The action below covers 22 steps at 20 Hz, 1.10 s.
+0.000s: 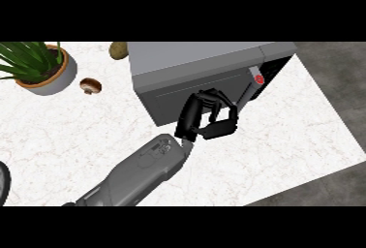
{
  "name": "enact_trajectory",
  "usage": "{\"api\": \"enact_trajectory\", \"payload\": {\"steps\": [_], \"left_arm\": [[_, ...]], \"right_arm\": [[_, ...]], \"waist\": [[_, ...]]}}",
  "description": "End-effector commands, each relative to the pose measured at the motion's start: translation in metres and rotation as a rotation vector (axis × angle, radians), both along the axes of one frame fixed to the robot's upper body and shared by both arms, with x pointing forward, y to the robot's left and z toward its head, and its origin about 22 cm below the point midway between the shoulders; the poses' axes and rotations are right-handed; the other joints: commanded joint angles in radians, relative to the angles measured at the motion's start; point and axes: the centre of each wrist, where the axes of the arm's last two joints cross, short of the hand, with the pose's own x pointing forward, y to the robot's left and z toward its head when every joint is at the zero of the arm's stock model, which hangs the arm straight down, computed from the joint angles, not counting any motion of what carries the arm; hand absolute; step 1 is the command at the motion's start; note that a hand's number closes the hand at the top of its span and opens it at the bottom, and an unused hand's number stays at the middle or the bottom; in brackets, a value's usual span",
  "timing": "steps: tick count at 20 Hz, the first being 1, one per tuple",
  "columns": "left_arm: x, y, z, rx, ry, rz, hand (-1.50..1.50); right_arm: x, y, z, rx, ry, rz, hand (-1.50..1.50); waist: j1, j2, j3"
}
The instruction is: Pick up the milk, place it into the microwave and close the microwave
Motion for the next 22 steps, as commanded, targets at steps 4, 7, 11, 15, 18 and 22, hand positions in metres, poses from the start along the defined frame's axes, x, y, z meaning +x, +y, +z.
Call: {"api": "enact_trajectory", "payload": {"steps": [4,7,11,15,18,22], "left_arm": [[0.022,0.000,0.022,-0.082,-0.050,0.043,1.50],[0.021,0.001,0.018,-0.108,-0.043,0.046,1.50],[0.025,0.001,0.020,-0.120,-0.060,0.043,1.50],[0.025,0.001,0.017,-0.132,-0.059,0.040,1.50],[0.026,0.001,0.017,-0.140,-0.064,0.051,1.50],[0.025,0.003,0.012,-0.144,-0.073,0.060,1.50]], "right_arm": [[0.006,-0.006,0.015,-0.014,-0.006,0.012,-1.50],[0.011,-0.009,0.020,-0.002,-0.016,0.003,-1.50],[0.013,-0.016,0.028,-0.007,-0.020,-0.005,-1.50],[0.016,-0.020,0.034,-0.008,-0.022,-0.017,-1.50],[0.018,-0.029,0.042,-0.026,-0.026,-0.028,-1.50],[0.020,-0.034,0.049,-0.031,-0.036,-0.043,-1.50]], "waist": [[-0.019,0.008,0.000],[-0.012,0.010,0.000],[-0.012,0.012,0.002],[-0.018,0.018,0.002],[-0.021,0.016,0.004],[-0.024,0.022,0.003]]}}
